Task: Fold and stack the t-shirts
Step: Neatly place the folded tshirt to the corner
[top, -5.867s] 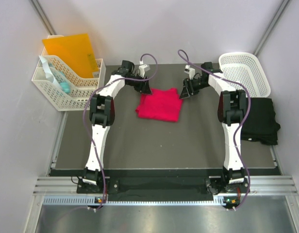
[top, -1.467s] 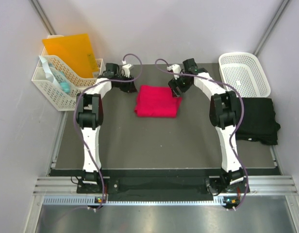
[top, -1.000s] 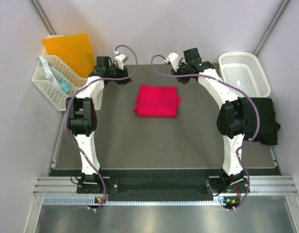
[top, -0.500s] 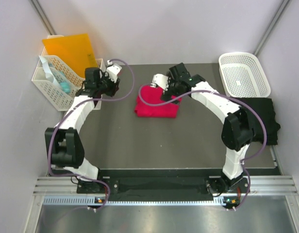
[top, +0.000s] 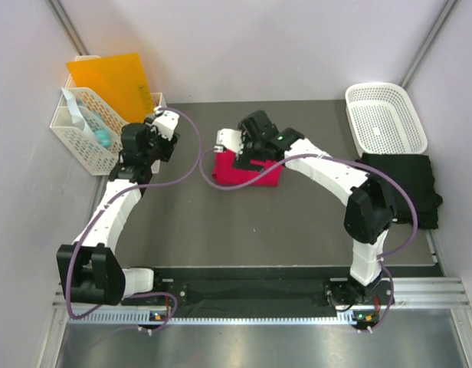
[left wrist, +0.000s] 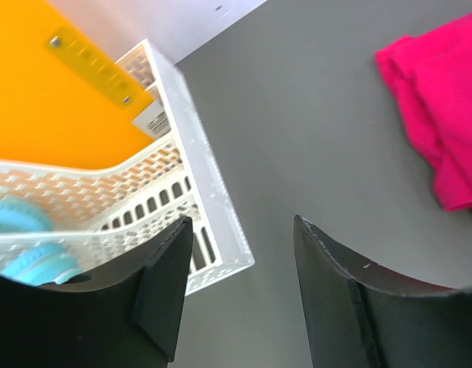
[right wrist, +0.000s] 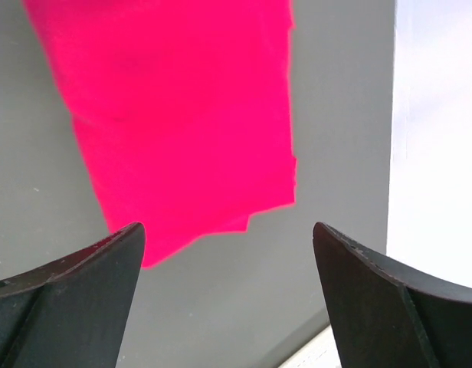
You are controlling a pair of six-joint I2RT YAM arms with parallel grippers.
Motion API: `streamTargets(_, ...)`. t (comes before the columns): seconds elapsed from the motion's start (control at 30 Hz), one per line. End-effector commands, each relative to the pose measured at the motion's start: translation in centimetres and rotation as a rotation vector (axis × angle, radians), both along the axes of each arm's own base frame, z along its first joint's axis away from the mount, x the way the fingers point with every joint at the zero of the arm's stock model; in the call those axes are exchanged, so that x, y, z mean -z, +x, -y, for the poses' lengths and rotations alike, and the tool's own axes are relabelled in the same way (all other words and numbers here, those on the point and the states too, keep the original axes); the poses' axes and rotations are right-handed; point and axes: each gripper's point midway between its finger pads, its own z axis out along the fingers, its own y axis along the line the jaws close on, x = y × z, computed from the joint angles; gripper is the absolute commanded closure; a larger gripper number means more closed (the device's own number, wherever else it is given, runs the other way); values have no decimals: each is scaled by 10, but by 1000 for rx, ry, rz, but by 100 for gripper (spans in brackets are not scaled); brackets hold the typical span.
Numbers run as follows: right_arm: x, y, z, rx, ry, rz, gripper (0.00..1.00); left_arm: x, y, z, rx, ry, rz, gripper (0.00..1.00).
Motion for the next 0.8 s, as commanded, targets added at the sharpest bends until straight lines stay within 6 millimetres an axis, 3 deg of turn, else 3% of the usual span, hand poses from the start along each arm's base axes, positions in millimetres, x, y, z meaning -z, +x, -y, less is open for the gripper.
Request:
streamTargets(0.0,17,-8,-29,-73,-82,52,11,-18,2,-9,-63,-14,80,40)
streamTargets(0.13,30,-15,-43,-107,-87,66,10,-14,4,-11,-83,-30,70,39)
streamTargets(0.23,46,-19,-45,-113,-112,59,9,-26,11,-14,-102,-25,118,39)
streamTargets(0.37,74,-30,-38,-122,-161,13,7,-34,17,-14,-102,-28,133,39)
streamTargets(0.57,100,-52,-32,-141,-180,-37,7,-39,24,-15,-119,-39,143,39)
streamTargets(0.77,121,-51,-29,-119,-197,-42,7,-46,29,-15,-121,-45,164,38)
